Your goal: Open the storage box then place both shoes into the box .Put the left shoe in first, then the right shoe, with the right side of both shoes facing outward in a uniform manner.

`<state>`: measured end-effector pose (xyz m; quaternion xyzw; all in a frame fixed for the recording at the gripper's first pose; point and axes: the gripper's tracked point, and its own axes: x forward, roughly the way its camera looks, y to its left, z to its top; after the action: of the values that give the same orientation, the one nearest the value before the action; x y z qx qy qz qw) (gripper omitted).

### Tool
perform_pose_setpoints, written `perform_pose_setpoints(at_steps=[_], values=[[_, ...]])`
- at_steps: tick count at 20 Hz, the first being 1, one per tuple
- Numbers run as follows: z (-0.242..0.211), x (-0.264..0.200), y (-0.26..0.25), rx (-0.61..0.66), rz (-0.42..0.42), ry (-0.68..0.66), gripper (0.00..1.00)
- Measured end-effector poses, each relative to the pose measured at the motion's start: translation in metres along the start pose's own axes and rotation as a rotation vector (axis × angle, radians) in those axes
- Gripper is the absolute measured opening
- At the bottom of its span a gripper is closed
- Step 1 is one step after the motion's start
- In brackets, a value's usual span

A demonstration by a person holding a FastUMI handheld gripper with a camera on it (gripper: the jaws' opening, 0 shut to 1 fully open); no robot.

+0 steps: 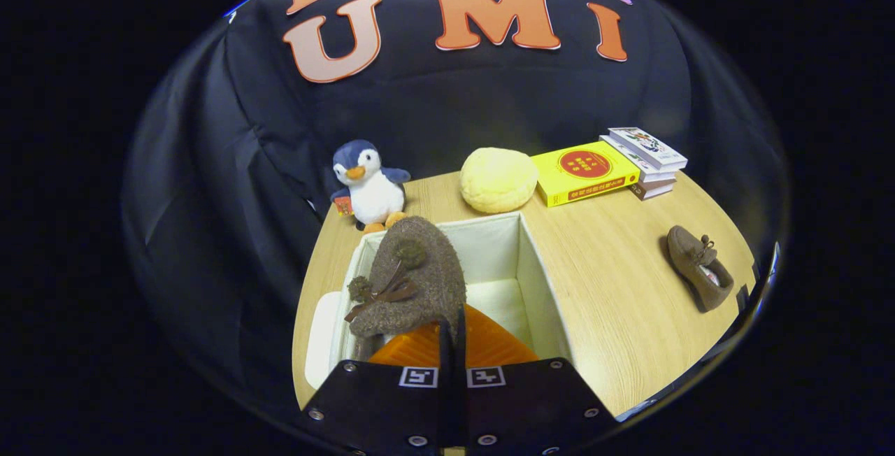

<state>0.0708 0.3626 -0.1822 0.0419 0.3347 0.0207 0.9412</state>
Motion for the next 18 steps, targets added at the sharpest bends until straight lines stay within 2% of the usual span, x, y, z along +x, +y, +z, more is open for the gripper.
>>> perform_pose_setpoints(at_steps=[13,15,18], values=[[-0.054,0.053,0.02,-0.008,-0.076,0.155,0.04],[-0.062,0.054,0.027,-0.009,-0.056,0.185,0.11],[-0.065,0.05,0.022,-0.041,-0.071,0.182,0.33]])
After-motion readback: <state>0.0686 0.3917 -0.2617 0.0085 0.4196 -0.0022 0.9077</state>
